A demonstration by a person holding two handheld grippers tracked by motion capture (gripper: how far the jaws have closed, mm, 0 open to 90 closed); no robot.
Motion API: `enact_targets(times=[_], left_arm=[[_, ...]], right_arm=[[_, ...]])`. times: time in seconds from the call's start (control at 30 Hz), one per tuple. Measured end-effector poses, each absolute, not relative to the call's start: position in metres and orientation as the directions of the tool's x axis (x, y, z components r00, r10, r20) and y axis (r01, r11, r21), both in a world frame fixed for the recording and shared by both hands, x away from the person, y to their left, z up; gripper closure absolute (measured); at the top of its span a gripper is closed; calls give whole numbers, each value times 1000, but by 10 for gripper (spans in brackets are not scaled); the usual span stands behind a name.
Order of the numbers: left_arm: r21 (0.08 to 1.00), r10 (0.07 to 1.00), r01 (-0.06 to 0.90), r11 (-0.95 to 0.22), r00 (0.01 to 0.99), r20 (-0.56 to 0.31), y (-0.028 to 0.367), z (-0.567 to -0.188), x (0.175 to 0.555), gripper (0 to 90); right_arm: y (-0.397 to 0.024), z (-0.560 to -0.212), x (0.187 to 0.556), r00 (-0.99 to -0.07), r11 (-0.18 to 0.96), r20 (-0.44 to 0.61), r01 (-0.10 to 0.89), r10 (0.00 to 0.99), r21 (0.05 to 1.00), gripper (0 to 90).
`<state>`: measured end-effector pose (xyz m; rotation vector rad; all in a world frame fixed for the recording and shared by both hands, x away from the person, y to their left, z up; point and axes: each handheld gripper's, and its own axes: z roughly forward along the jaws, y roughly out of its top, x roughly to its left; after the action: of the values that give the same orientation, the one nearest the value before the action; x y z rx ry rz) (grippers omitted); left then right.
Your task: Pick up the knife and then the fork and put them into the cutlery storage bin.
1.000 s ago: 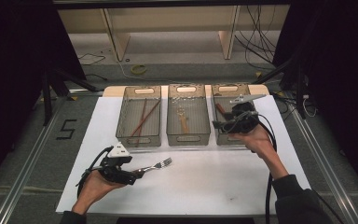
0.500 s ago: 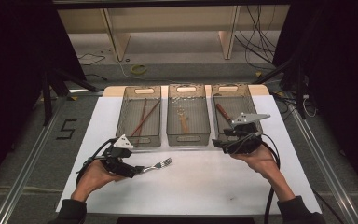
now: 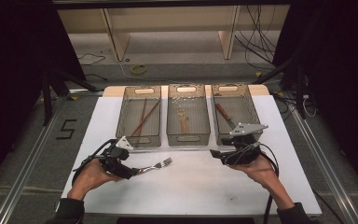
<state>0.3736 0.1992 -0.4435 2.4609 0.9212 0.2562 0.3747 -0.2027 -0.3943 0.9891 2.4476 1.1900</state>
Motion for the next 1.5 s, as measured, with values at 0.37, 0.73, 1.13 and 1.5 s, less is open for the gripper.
enact_targets(times=[0.37, 0.73, 1.13, 1.5], left_arm=[[478, 653, 580, -660, 757, -18, 207, -457, 370, 333], [404, 638, 581, -707, 770, 8, 205, -468, 371, 457], [356, 612, 571, -740, 791, 6, 202, -474, 371, 592], [322, 591, 557, -765, 807, 9, 197, -472, 370, 695]], right_arm=[[-200, -402, 371, -747, 450, 81, 479, 660, 753, 370], [-199, -404, 370, -753, 456, 84, 479, 652, 750, 371], [-197, -406, 369, -758, 461, 90, 482, 646, 745, 373], [-197, -407, 369, -759, 467, 87, 483, 645, 741, 376]])
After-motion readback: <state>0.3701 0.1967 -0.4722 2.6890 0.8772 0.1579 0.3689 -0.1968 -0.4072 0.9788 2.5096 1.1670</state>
